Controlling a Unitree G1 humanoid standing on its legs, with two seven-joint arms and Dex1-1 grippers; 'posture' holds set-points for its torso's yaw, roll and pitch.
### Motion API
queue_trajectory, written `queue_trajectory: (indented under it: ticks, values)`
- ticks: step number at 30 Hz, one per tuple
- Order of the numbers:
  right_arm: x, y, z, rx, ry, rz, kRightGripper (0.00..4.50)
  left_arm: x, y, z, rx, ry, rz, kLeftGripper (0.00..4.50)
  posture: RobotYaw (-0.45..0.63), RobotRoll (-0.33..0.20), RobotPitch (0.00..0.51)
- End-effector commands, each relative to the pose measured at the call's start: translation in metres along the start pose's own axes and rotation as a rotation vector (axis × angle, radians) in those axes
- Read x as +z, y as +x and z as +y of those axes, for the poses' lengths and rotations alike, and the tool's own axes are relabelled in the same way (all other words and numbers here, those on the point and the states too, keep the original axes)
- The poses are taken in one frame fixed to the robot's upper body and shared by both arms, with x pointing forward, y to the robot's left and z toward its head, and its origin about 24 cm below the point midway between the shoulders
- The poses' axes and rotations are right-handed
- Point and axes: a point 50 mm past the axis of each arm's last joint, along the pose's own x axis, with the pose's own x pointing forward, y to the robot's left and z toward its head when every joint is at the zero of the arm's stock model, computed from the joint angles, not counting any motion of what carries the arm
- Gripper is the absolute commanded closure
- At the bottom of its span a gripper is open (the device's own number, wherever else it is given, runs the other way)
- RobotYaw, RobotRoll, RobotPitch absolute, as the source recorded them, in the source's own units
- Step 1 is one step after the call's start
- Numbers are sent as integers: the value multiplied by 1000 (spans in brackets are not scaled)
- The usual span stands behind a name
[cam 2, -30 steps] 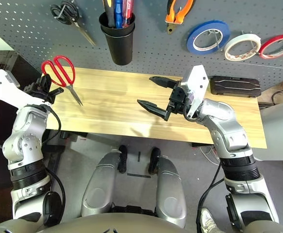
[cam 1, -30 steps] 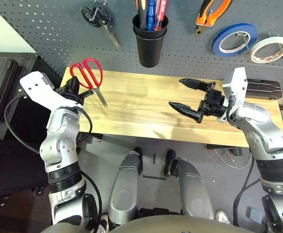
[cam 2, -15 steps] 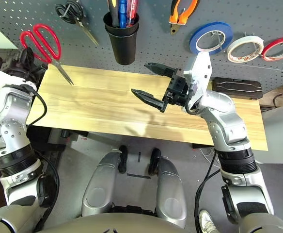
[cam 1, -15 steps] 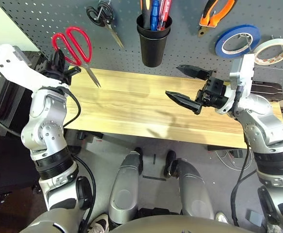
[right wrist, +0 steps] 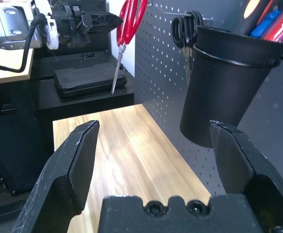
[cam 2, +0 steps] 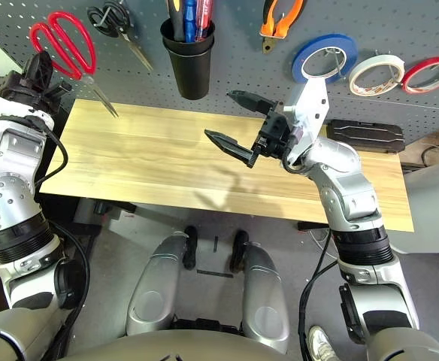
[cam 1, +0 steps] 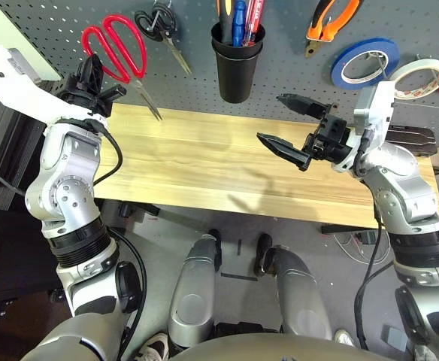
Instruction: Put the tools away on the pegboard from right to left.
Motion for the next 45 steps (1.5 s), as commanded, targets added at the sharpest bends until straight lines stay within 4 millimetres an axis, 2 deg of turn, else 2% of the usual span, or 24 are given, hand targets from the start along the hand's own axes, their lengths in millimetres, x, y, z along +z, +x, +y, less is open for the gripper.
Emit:
queue_trajectory:
  ticks: [1, 10, 20, 30, 44, 45]
  values:
    - [-2, -2, -2, -14, -9, 3, 0, 2, 5, -6, -39, -7, -2, 4428, 154, 0, 259]
    - [-2, 2, 0, -21, -8, -2, 0, -5, 12, -11, -82, -20, 23, 4428, 136, 0, 260]
    - [-2, 2, 1, -40, -16, -4, 0, -20, 24, 1, -32, 5, 68, 4428, 110, 0, 261]
    - [-2, 4, 5, -35, -14, -7, 0, -35, 35, 2, -30, 16, 105, 4428, 95, 0, 263]
    - [-2, 10, 7, -33, -17, -10, 0, -59, 64, 7, -12, 51, 138, 4428, 80, 0, 253]
    - [-2, 10, 7, -34, -17, -11, 0, -59, 64, 7, -8, 53, 137, 4152, 79, 0, 253]
